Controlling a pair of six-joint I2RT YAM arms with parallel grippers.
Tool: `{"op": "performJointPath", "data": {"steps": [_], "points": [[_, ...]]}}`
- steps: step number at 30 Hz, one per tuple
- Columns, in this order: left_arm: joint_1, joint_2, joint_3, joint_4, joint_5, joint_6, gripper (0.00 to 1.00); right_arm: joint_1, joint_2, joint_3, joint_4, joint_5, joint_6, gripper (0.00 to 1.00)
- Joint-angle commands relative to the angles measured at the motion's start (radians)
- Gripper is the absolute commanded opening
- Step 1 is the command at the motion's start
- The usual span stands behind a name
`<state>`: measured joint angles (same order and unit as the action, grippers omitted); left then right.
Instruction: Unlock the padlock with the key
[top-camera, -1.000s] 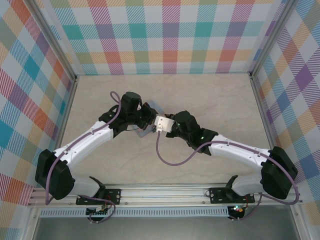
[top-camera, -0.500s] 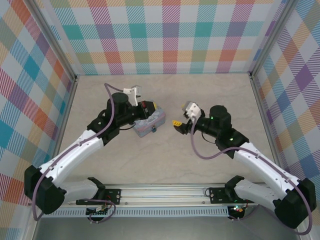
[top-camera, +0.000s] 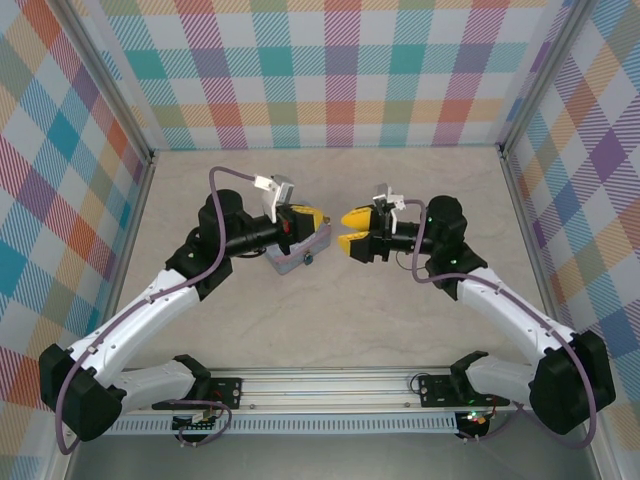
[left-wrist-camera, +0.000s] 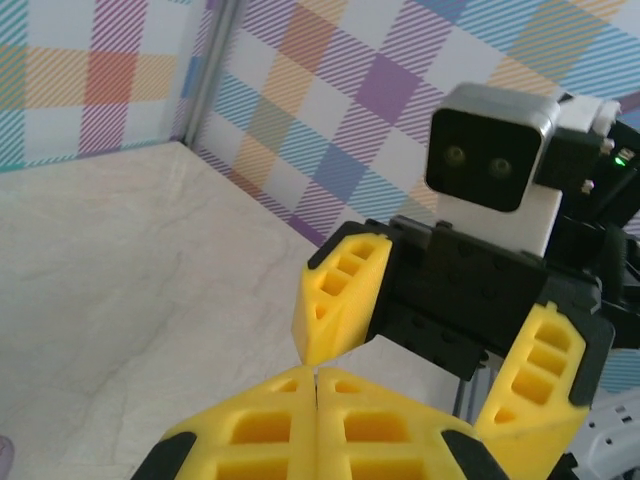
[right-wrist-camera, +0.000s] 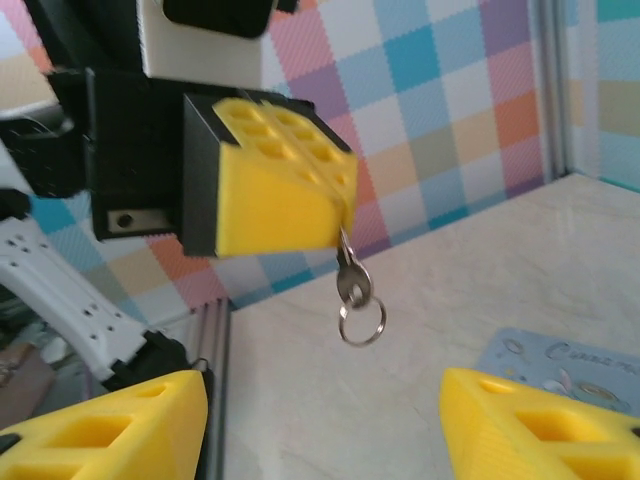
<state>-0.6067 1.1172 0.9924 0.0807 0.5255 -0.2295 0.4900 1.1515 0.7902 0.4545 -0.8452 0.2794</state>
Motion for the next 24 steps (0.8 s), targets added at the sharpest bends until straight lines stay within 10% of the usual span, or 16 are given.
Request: {"op": "performJointPath", "data": {"steps": [1, 24], "points": [[-0.013, -0.030, 0.003, 0.076, 0.073, 0.042, 0.00, -0.004, 0.015, 0.047, 0.115, -0.107, 0.085, 0.62], [-0.013, -0.028, -0.010, 0.102, 0.093, 0.022, 0.00, 0.010, 0.121, 0.081, 0.259, -0.119, 0.219, 0.40]]}}
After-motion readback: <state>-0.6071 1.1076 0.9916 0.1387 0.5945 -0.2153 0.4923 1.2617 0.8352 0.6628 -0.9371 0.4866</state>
